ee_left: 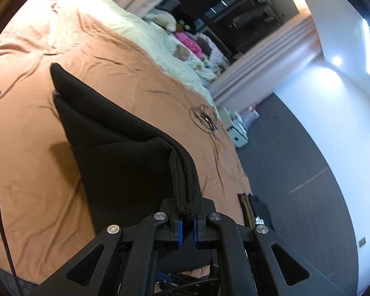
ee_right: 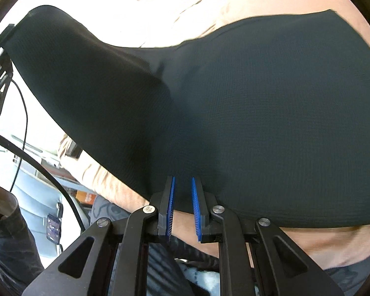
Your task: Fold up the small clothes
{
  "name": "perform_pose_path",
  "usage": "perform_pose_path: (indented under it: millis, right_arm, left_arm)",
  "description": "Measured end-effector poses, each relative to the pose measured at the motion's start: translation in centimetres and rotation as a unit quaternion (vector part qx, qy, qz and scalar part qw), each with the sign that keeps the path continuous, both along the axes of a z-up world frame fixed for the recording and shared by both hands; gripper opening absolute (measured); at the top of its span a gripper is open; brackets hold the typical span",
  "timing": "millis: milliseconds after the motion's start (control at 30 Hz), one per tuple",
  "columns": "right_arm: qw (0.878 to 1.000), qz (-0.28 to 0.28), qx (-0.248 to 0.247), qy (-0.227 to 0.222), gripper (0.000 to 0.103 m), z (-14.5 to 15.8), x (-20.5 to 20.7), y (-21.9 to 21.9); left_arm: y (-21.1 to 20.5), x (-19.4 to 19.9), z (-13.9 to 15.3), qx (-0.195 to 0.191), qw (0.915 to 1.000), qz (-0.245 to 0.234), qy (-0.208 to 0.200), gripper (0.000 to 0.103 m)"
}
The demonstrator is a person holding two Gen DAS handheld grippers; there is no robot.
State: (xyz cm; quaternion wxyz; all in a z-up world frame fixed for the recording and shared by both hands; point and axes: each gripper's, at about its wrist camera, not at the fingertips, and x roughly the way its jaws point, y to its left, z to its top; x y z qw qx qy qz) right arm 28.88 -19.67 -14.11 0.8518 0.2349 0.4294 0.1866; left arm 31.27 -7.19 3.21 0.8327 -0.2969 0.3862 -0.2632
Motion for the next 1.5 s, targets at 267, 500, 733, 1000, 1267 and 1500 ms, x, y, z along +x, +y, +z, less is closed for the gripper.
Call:
perform_pose_path:
  millis: [267,500,733,1000,1267,1500]
  right_arm:
    - [0.999,-0.035,-0.008,-0.041,0.065,0.8,-2.7,-4.3]
    - [0.997,-0.068,0.016,-0.040,0.065,0.0,-4.3,-8.3]
    - [0.994,-0.102,0.032,-0.025,0.065,-1.4,-5.1,-10.8]
    - [0.994,-0.104,0.016,-0.024,0.065,-0.6,-6.7,-11.0]
    - [0.994,-0.081,-0.072,-0.030,0.065,1.4,-4.9,-10.5]
    - [0.981,-0.024,-0.192,-0.018,0.065,3.0,-0.8,-7.0]
  left_arm:
    - [-6.3,0.8,-1.1,0.009,0.9984,-0.055,0.010,0.005]
    - [-11.9,1.9,-2.8,0.020,0.9942,-0.102,0.028,0.005]
    - [-16.1,2.5,-5.9,0.019,0.9851,-0.158,0.066,0.052]
    - [-12.5,2.3,-6.4,0.037,0.9901,-0.121,0.062,0.072]
    - [-6.6,0.6,-10.2,0.068,0.9917,-0.058,0.092,0.072]
    - [-3.5,-0.5,-13.5,0.085,0.9881,-0.022,0.126,0.072]
